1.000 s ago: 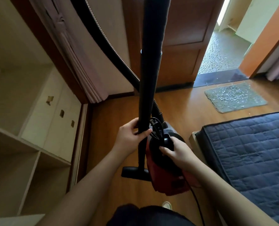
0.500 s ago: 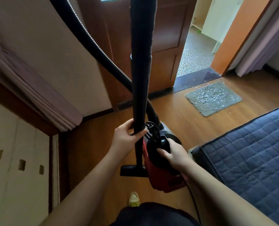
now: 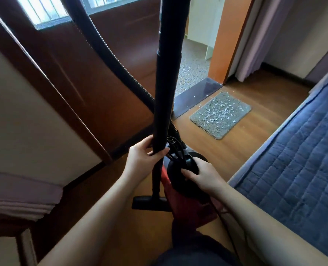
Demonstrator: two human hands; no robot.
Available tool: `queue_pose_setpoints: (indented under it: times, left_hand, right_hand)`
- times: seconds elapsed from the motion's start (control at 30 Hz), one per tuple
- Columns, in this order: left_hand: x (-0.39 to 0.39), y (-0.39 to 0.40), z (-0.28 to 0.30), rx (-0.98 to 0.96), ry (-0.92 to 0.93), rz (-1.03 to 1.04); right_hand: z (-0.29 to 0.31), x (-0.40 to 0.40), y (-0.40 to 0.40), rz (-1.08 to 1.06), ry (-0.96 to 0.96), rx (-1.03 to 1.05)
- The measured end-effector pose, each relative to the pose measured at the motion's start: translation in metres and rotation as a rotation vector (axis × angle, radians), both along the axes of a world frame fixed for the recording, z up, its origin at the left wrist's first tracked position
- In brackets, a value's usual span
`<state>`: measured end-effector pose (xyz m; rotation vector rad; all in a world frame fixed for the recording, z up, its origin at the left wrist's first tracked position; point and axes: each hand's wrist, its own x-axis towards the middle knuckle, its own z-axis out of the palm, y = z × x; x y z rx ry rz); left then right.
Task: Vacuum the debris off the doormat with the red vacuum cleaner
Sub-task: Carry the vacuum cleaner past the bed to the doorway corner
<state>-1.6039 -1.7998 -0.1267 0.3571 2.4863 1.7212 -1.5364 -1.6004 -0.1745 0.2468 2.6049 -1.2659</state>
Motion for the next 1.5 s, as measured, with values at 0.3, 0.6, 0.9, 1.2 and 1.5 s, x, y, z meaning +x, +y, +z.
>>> queue_pose_setpoints:
  times: [0.3, 0.6, 0.9, 1.2, 1.5]
  left_hand:
    - [-0.148, 0.103, 0.011, -0.038, 0.034, -0.109]
    - [-0.286, 0.200, 0.000, -0.018, 0.038, -0.271]
    - [-0.432, 0.304, -0.012, -0.046, 0.051, -0.514]
    - [-0.497, 0.448, -0.005, -0.049, 0.051, -0.727]
    - [-0.504, 0.610, -0.011, -0.099, -0.012, -0.800]
  right_hand:
    - [0.011, -0.120, 0.092, -0.168, 0.054, -0.001]
    - [0.004, -0.228, 0.172, -0.331, 0.048, 0.021]
    - [-0.008, -0.329, 0.243, -0.551, -0.042, 0.062]
    - [-0.005, -0.366, 0.353, -0.760, 0.012, 0.058]
    - [-0.013, -0.366, 0.499, -0.971, 0.027, 0.016]
